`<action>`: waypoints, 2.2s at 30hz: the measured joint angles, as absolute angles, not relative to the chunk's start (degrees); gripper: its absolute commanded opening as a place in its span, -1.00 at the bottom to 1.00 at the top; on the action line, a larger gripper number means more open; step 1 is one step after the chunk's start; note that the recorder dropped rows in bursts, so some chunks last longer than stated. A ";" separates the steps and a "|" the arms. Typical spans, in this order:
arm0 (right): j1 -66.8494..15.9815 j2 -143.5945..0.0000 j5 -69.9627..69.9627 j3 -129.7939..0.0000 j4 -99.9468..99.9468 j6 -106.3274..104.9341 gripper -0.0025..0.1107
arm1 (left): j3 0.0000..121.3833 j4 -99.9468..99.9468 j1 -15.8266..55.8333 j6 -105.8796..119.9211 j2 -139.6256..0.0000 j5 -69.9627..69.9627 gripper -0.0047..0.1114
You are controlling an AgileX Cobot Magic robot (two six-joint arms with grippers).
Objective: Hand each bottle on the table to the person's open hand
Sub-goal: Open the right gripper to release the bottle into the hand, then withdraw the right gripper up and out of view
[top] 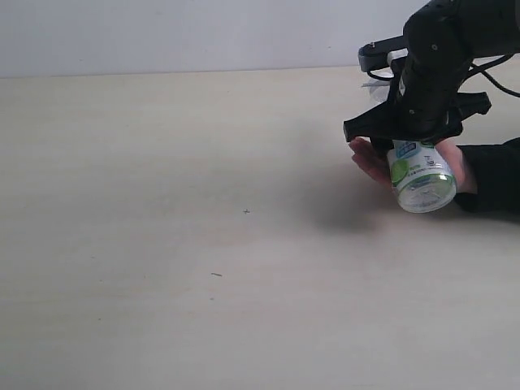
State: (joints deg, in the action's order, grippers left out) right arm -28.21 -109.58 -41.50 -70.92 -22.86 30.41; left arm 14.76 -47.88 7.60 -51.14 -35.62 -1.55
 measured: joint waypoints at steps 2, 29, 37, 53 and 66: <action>-28.21 -109.58 -41.50 -70.92 -23.10 30.41 0.27 | 14.76 -47.88 7.60 -51.14 -35.62 -1.55 -0.92; -28.21 -85.73 -47.51 -70.15 -19.18 19.22 0.22 | 14.76 -47.88 7.60 -51.14 -35.62 -1.55 -0.92; -28.21 -72.50 -46.44 -64.88 -7.89 12.51 -0.49 | 14.76 -47.88 7.60 -51.14 -35.62 -1.55 -0.92; -28.21 -52.44 -33.55 -48.10 -3.02 12.15 -0.96 | 14.76 -47.88 7.60 -51.14 -35.62 -1.55 -0.92; -28.21 -51.81 -33.45 -48.10 -2.68 12.15 -0.96 | 14.76 -47.88 7.60 -51.14 -35.62 -1.55 -0.92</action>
